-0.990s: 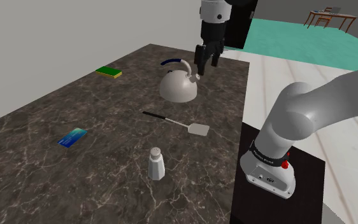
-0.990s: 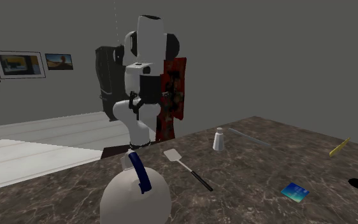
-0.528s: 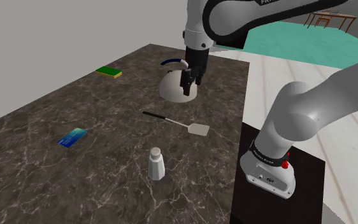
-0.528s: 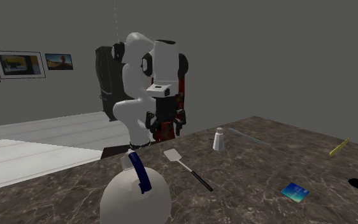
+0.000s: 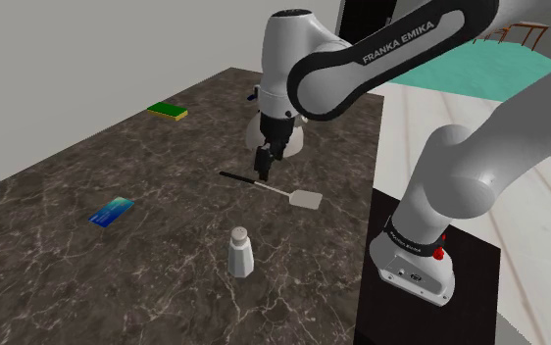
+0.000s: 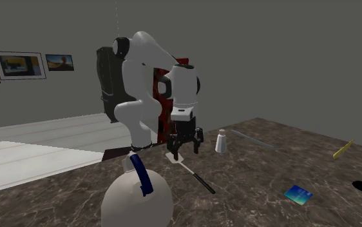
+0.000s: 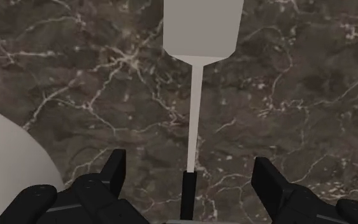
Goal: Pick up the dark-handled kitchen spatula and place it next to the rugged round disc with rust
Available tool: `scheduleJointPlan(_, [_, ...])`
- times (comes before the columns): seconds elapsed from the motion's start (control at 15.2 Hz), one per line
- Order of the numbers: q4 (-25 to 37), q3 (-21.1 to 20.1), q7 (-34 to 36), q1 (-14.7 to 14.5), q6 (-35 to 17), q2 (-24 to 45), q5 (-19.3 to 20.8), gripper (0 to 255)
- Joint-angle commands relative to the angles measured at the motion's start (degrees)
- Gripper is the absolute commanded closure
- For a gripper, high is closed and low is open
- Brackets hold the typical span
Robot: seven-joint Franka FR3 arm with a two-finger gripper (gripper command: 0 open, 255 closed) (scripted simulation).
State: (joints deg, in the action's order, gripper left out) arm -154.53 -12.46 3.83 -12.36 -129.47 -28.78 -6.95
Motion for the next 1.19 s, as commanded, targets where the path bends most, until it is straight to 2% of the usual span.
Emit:
scheduleJointPlan(0.0, [-0.5, -0.63, -0.12, -0.4, -3.26, 2.32, -0.23, 0])
scheduleJointPlan(0.46, [-2.61, -1.36, 0.2, -0.1, -9.85, 6.81, -0.04, 0])
scheduleJointPlan(0.92, [-2.61, -1.36, 0.19, -0.1, -9.83, 6.8, -0.04, 0])
scheduleJointPlan(0.99, [-2.61, -1.36, 0.19, -0.1, -9.83, 6.8, -0.04, 255])
scheduleJointPlan(1.12, [-2.61, -1.36, 0.19, -0.1, -9.83, 6.8, -0.04, 255])
